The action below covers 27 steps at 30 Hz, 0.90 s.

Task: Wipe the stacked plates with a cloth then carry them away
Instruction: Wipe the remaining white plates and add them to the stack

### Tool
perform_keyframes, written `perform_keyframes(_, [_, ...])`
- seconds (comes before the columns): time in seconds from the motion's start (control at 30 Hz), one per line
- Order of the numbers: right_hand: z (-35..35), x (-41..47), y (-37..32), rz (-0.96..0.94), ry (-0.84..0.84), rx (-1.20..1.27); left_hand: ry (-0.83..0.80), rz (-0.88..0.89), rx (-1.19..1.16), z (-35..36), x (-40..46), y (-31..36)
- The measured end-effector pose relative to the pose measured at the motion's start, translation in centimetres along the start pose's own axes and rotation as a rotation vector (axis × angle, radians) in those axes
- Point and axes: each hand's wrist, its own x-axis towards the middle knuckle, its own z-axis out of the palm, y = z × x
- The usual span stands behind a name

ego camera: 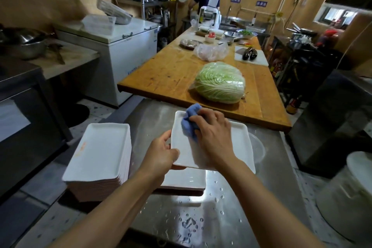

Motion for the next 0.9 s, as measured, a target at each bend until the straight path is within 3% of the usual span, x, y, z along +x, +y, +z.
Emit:
perform_keyframes(0.2, [-0.3, -1.9, 5.4, 0.240, -0.016, -0.131, 0.051, -0.017, -0.039, -2.0, 0.1, 0.2])
perform_keyframes(0.5, [-1.0, -5.1, 6.8, 0.125, -0.086, -0.046, 0.095, -0.065, -0.183, -1.8, 1.3, -0.1])
perform_keyframes(0.67, [-2.2, -6.6, 3.6, 0.075, -0.085, 0.230, 0.100, -0.088, -0.251, -0.7, 1.7, -0.3])
perform_keyframes(0.9, [-0.6, -3.9, -0.4, -0.024, -0.089, 0.231, 0.046, -0.052, -0.207, 0.6, 0.8, 0.1])
